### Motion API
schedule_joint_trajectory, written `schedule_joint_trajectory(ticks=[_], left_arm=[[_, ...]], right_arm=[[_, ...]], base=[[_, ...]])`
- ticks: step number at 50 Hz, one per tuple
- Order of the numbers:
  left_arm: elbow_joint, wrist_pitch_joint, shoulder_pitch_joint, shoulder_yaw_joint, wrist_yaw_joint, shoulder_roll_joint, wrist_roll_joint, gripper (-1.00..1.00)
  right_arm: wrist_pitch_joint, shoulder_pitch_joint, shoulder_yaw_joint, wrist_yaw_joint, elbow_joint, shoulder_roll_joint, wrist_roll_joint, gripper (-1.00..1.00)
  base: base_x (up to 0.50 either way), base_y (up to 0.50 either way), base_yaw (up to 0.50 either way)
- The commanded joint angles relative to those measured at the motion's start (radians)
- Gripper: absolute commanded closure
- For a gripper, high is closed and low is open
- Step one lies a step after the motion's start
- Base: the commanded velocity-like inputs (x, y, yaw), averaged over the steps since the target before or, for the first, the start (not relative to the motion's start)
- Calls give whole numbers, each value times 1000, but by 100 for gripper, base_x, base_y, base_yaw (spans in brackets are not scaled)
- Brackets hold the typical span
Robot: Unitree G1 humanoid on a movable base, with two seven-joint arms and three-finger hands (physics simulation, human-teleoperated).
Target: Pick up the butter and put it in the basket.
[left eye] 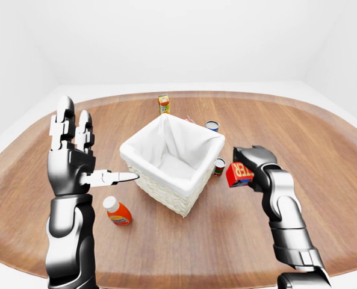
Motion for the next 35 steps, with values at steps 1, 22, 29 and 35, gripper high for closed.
schedule_joint_trajectory(ticks=[1, 22, 29, 35], left_arm=[[3, 0, -6, 5, 3, 5, -9, -100], [15, 0, -12, 21, 6, 14, -22, -100], [15, 0, -13, 26, 10, 17, -29, -100], [23, 0, -15, 30, 11, 20, -34, -100]], right_arm=[[0, -39, -34, 0, -136, -8, 8, 100], [0, -204, -19, 0, -150, -8, 75, 100], [0, -240, -7, 0, -154, -8, 88, 100], [0, -270, 2, 0, -151, -2, 89, 100]], base=[[0, 0, 0], [0, 0, 0], [0, 0, 0], [0, 0, 0]])
